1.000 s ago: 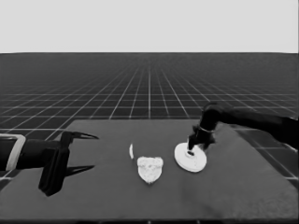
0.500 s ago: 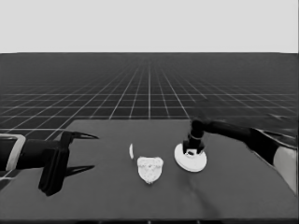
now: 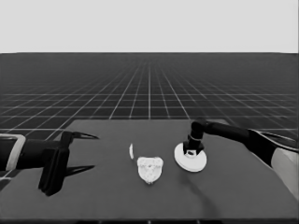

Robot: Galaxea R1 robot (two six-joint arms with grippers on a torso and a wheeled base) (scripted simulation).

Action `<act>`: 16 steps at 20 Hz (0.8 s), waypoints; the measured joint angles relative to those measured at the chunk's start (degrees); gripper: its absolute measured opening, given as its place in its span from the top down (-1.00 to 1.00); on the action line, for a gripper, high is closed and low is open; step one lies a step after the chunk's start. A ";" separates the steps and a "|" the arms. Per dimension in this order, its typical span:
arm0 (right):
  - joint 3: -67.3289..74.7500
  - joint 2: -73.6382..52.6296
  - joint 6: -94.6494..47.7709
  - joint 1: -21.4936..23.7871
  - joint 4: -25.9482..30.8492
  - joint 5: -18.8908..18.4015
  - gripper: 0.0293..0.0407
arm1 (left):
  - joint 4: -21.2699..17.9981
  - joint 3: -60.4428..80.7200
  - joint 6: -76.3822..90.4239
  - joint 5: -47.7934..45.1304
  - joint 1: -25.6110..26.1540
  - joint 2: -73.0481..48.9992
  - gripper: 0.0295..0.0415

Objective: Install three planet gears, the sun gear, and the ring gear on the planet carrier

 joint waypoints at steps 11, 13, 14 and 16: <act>7.24 -3.18 3.10 9.41 6.26 -7.13 0.03 | 0.00 0.00 0.00 0.00 0.00 0.00 -0.49; 7.23 -3.18 3.08 9.86 6.64 -7.45 0.03 | 0.00 0.00 0.00 0.00 0.00 0.00 -0.49; 7.21 -3.17 3.07 9.95 6.73 -7.52 0.03 | 0.00 0.00 0.00 0.00 0.00 0.00 -0.49; 7.19 -3.16 3.05 10.03 6.81 -7.59 0.03 | 0.00 0.00 0.00 0.00 0.00 0.00 -0.49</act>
